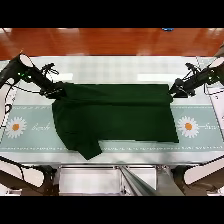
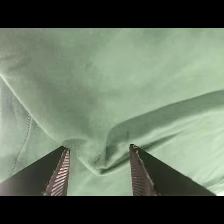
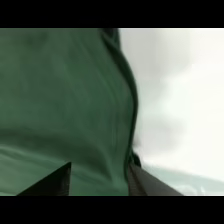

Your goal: Fold the shirts.

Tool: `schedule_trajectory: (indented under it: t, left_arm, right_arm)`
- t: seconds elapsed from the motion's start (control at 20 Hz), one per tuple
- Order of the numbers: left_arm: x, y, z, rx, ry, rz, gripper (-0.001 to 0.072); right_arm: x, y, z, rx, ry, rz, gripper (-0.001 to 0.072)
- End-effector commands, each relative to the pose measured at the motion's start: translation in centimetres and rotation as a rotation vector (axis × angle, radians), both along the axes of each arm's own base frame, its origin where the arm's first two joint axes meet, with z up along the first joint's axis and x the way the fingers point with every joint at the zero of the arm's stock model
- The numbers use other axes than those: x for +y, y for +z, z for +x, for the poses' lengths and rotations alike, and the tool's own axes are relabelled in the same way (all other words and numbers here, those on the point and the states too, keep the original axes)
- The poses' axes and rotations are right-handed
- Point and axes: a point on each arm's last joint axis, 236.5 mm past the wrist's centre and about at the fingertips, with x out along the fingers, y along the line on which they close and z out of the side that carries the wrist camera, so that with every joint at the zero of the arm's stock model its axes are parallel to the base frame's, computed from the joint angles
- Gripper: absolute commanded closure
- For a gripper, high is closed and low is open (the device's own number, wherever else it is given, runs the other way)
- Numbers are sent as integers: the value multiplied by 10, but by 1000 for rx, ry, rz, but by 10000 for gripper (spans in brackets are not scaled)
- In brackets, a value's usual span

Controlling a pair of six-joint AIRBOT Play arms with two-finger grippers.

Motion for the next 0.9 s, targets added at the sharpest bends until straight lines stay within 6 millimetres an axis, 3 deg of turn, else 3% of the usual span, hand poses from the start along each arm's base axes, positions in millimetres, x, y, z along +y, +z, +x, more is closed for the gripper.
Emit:
schedule_trajectory:
  t: [0.0, 0.1, 0.2, 0.3, 0.5, 0.65, 0.75, 0.85]
  left_arm:
    - [22, 16, -12, 29, 81, 20, 237]
    - [39, 29, -42, 61, 149, 15, 237]
    - [53, 32, -82, 26, 234, 22, 237]
    - [56, 25, -125, -24, 393, -8, 237]
    - [18, 18, -168, -123, 758, -268, 236]
    - [-5, 3, -202, -51, 743, -291, 236]
    - [0, -12, -225, 25, 715, -218, 236]
    - [1, -14, -230, 55, 723, -204, 236]
  right_arm:
    - [-41, 28, -17, 7, -52, -129, 303]
    - [-65, 47, -34, -37, -119, -203, 303]
    - [-69, 47, -58, -96, -226, -192, 303]
    - [-51, 37, -83, -151, -280, -128, 303]
    - [11, 29, -113, -258, -324, 62, 302]
    - [42, 41, -123, -305, -284, 178, 302]
    - [46, 46, -124, -320, -275, 182, 302]
    - [53, 46, -123, -323, -253, 182, 302]
